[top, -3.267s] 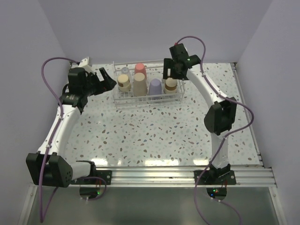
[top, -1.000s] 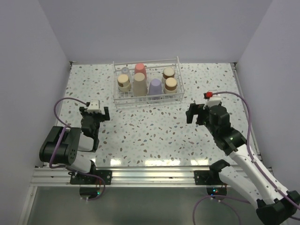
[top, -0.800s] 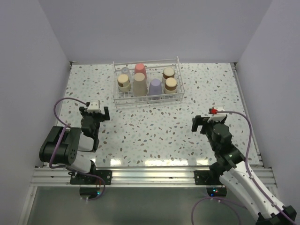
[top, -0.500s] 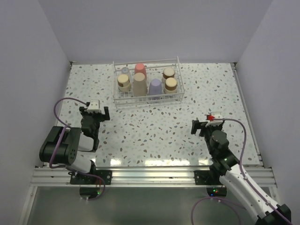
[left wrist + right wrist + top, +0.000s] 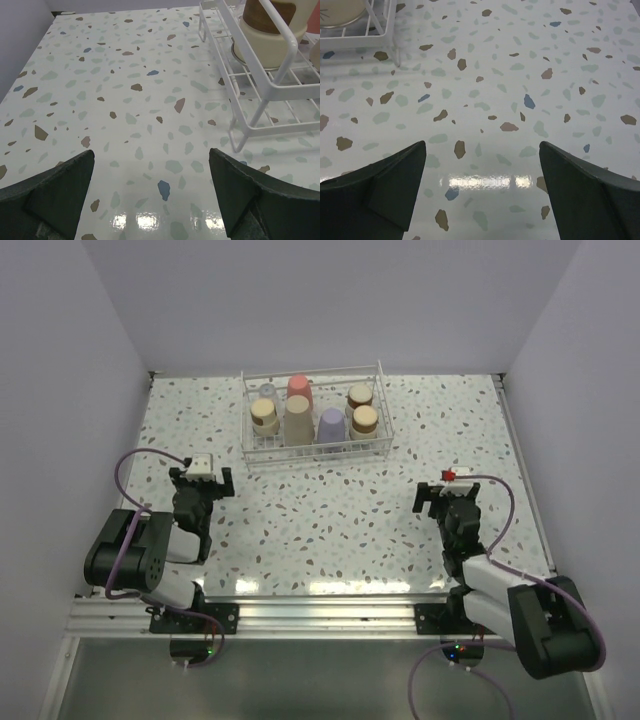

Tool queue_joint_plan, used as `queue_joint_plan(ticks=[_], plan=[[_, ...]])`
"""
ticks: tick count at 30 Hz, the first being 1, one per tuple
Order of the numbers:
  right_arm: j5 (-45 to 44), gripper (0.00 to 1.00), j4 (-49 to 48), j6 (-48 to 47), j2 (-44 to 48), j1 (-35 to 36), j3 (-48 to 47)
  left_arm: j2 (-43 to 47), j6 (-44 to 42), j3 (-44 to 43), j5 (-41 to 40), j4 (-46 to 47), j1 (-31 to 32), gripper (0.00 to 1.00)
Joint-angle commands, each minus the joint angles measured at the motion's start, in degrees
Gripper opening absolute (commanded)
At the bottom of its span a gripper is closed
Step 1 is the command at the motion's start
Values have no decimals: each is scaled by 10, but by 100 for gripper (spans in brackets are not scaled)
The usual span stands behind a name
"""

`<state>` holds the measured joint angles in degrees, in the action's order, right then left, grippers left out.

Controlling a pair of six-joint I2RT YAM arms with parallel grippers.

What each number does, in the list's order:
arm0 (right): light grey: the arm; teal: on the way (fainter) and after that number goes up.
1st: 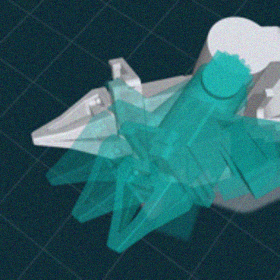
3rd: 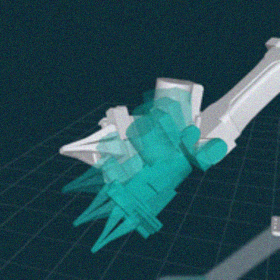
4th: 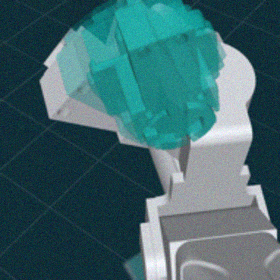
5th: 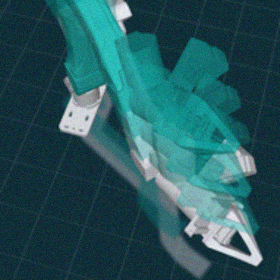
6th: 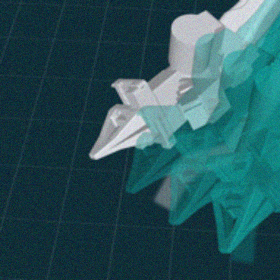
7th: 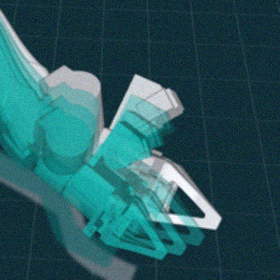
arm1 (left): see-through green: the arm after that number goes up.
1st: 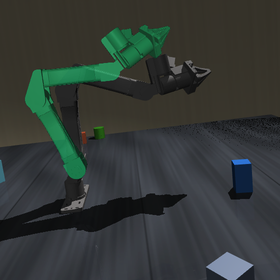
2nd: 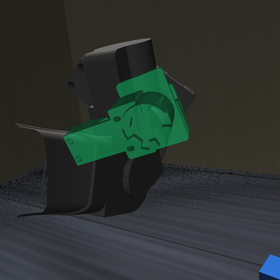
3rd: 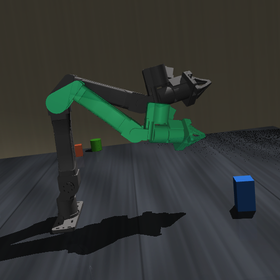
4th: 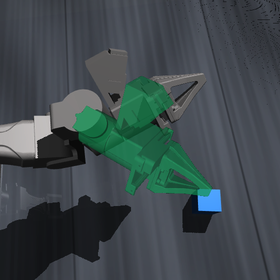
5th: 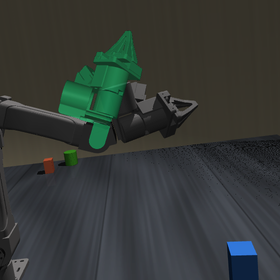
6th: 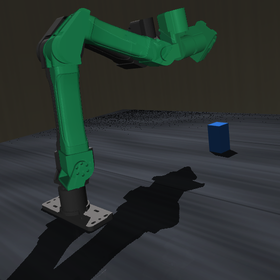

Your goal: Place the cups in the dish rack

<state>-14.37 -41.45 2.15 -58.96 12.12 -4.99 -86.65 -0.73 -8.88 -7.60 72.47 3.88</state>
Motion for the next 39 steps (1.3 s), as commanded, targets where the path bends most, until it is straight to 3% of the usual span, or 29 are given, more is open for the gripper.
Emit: queue_joint_plan(ticks=[1, 6, 11, 14, 19, 24, 29, 31, 33, 35, 38, 39], plan=[[42, 98, -143, -6, -41, -17, -14, 2, -14, -9, 2, 52, 1, 100], [89, 98, -208, -18, -122, -21, -31, 2, -14, -9, 2, 52, 0, 100], [258, 98, -223, -89, -200, -52, -70, 1, -14, -9, 2, 51, 1, 100], [297, 98, -249, -88, -232, -70, -79, 2, -14, -10, 3, 51, 0, 100], [345, 98, -181, -59, -251, -117, -127, 2, -14, -10, 3, 50, 0, 100], [336, 98, -10, -52, -292, -119, -233, 2, -14, -10, 5, 48, 0, 100], [352, 98, 60, -53, -320, -119, -291, 1, -14, -10, 5, 49, 0, 100], [396, 98, 38, -79, -308, -118, -268, 2, -14, -10, 5, 49, 0, 100], [383, 98, -30, -72, -288, -119, -238, 2, -14, -10, 5, 49, 0, 100], [319, 98, -90, -61, -275, -118, -179, 1, -14, -10, 5, 49, 0, 100], [236, 98, -304, -26, -312, -102, -96, 2, -14, -10, 5, 49, 0, 100], [226, 98, -248, -24, -297, -100, -94, 1, -13, -10, 5, 49, 0, 100]])
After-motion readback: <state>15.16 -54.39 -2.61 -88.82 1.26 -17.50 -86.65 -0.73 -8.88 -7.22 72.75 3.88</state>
